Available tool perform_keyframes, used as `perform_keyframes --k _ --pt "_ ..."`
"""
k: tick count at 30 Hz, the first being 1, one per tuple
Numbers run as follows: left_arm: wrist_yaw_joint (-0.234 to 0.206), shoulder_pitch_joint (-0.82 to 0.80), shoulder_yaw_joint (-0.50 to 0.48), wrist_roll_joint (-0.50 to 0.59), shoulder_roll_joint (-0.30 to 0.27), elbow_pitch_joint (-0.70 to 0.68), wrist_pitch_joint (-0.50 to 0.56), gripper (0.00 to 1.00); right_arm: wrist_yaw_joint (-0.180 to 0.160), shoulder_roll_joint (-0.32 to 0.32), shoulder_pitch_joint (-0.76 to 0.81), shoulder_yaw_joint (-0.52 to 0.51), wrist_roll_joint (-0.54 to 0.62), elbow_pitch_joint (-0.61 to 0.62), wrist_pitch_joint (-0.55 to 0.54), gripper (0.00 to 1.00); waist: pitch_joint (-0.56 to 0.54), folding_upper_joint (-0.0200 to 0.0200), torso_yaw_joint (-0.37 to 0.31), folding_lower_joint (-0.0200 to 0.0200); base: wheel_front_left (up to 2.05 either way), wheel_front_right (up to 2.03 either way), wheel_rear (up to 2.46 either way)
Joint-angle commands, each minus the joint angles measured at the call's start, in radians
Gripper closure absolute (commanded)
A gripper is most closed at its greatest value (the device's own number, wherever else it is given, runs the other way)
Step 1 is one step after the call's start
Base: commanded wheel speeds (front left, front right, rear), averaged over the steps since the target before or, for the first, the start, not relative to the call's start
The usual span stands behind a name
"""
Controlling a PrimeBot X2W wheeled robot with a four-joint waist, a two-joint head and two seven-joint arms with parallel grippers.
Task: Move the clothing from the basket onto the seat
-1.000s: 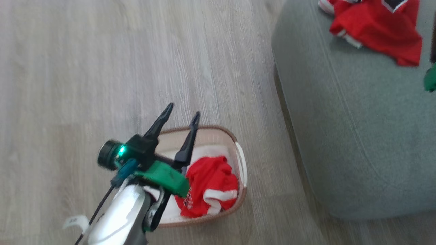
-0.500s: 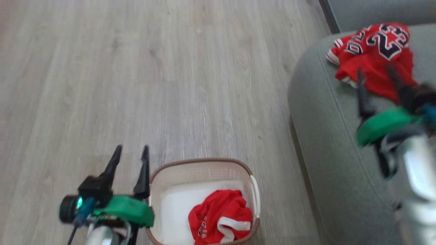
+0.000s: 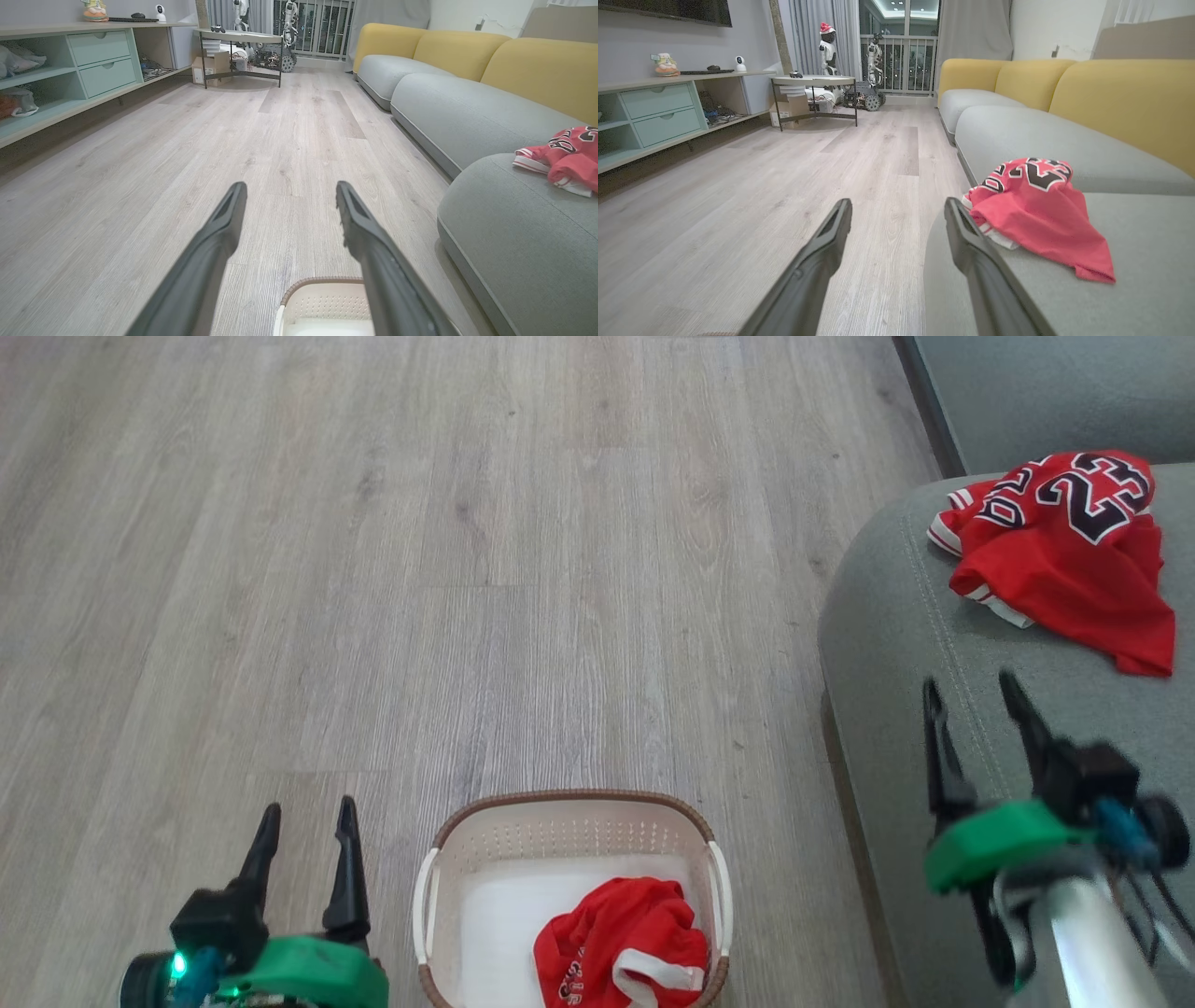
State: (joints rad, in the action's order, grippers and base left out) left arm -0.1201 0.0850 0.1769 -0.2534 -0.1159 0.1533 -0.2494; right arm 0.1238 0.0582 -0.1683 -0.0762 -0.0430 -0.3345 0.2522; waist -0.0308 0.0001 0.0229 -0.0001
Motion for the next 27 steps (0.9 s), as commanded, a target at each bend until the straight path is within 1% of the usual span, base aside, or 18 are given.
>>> perform_keyframes --k 1,6,17,27 --pt "0.01 -0.021 -0.049 0.01 0.002 -0.037 -0.012 0.0 0.007 -0.007 0.003 0.032 -0.028 0.054 0.01 0.0 -0.001 -0.0001 0.002 0.0001 0.0 0.0 0.0" --pt "0.031 0.001 -0.068 0.015 0.021 -0.034 -0.012 0.0 0.007 -0.008 0.076 0.068 -0.096 0.101 0.01 0.0 -0.002 -0.0001 0.001 0.0001 0.0 0.0 0.0" --pt "0.066 0.001 -0.094 0.033 0.047 -0.02 -0.012 0.0 0.007 -0.008 0.101 0.092 -0.115 0.132 0.01 0.0 -0.003 -0.0001 -0.006 0.0001 0.0 0.0 0.0" --pt "0.085 -0.003 -0.109 0.048 0.056 -0.013 -0.012 0.0 0.007 -0.008 0.103 0.103 -0.127 0.13 0.01 0.0 -0.002 -0.0001 -0.002 0.0001 0.0 0.0 0.0"
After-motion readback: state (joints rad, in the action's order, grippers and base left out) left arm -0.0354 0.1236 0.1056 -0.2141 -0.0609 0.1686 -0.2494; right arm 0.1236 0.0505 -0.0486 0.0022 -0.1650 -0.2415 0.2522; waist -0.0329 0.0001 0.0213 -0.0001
